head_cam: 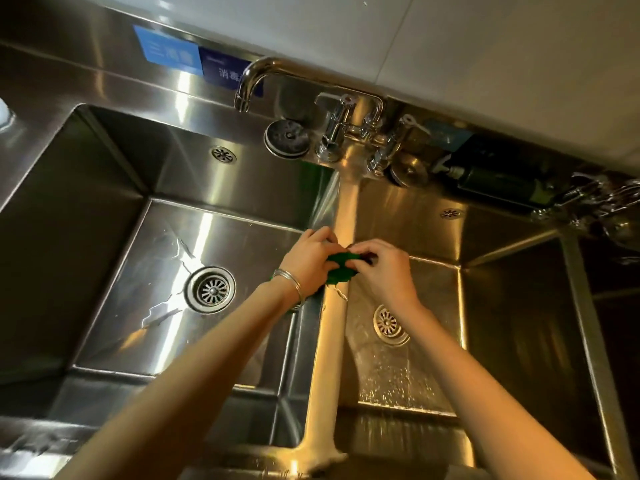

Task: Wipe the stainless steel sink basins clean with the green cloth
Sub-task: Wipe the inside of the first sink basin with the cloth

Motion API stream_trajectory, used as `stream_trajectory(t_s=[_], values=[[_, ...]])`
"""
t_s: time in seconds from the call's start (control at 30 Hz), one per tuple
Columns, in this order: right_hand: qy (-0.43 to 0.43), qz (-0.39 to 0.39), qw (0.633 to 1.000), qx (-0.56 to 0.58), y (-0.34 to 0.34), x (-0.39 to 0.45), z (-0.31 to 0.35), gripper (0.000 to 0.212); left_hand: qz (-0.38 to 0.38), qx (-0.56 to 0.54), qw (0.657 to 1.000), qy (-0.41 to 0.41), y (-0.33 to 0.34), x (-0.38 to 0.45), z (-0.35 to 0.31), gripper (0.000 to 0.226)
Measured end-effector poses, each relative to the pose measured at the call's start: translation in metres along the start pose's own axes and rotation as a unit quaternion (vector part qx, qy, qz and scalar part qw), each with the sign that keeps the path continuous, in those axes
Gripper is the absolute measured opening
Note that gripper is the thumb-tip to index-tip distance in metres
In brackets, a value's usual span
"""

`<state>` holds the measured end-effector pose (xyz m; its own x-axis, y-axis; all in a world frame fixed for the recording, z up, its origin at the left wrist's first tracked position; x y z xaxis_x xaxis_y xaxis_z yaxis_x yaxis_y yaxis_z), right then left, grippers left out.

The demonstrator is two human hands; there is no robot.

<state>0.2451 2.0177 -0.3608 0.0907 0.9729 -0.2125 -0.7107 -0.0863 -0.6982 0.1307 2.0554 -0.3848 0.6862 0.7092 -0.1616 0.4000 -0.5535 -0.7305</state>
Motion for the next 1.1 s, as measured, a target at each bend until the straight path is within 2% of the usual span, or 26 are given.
stream_trajectory(t_s=[0.27, 0.7, 0.9, 0.97, 1.03, 1.1], values=[[0.045, -0.018, 0.998, 0.04, 0.038, -0.106, -0.003, 0.017, 0.054, -0.017, 0.998, 0.026, 0.037, -0.089, -0.018, 0.028], [0.087, -0.045, 0.994, 0.053, 0.078, -0.228, 0.007, 0.016, 0.09, -0.038, 0.993, 0.062, 0.079, -0.193, -0.037, 0.027], [0.102, -0.042, 0.993, 0.049, 0.094, -0.253, 0.013, 0.018, 0.174, 0.015, 0.978, 0.111, 0.081, -0.205, -0.04, 0.027], [0.112, -0.027, 0.993, 0.023, 0.097, -0.255, 0.016, 0.018, 0.212, 0.015, 0.971, 0.11, 0.079, -0.204, -0.038, 0.032], [0.11, -0.007, 0.994, -0.009, 0.098, -0.254, 0.019, 0.017, 0.243, -0.057, 0.966, 0.07, 0.072, -0.203, -0.03, 0.049], [0.098, 0.029, 0.994, -0.04, 0.098, -0.251, 0.021, 0.018, 0.226, -0.125, 0.965, 0.038, 0.057, -0.206, -0.014, 0.061]])
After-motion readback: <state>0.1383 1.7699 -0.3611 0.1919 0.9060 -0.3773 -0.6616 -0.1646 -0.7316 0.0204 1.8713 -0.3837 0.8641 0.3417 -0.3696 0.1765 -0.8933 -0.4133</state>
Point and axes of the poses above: each hand's wrist, its own x-axis towards the middle knuckle, its own y-axis out of the palm, z = x × y, the point moved 7 cm from there along x, towards the middle knuckle, and after that the axes turned 8 degrees about z, right-handed, at the moved point
